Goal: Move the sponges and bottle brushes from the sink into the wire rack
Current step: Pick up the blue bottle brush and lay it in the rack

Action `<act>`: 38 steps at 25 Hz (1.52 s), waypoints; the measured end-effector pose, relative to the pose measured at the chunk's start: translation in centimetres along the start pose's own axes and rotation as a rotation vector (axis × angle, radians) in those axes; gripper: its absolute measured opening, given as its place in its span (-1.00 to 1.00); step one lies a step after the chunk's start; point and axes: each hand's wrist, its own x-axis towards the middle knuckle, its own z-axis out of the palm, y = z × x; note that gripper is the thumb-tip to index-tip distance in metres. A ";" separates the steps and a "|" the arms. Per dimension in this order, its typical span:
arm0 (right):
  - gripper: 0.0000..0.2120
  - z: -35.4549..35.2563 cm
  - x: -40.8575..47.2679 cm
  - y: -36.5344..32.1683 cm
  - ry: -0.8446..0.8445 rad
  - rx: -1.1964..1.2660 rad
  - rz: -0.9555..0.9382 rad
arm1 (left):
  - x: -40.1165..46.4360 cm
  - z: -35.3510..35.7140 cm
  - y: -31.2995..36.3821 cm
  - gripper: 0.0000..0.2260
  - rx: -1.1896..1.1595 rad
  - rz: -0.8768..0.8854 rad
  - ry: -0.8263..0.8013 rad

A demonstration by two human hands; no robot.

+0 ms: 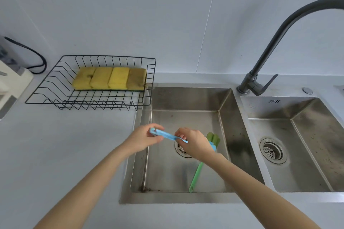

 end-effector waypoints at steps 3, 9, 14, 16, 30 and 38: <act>-0.83 -1.6 0.7 -0.5 0.089 0.253 0.094 | -0.3 -1.1 -0.3 -0.71 -0.239 -0.075 -0.029; -0.92 -4.1 2.3 -2.9 0.211 0.867 0.185 | -0.8 -0.9 -0.2 -0.48 -0.164 -0.060 -0.183; -0.89 -4.2 2.5 -4.4 0.202 1.045 0.187 | -1.4 -1.3 -0.1 -0.53 -0.159 -0.025 -0.078; -0.89 -4.2 2.6 -4.8 0.196 1.043 0.201 | -1.7 -1.8 -0.4 -0.57 -0.140 -0.012 -0.031; -0.93 -11.8 7.7 -9.1 0.255 1.179 0.081 | 0.8 -13.6 3.1 -0.65 0.081 0.117 0.165; -0.89 -11.4 12.5 -9.3 0.204 1.121 0.163 | 6.5 -17.6 1.5 -0.57 0.259 0.080 0.234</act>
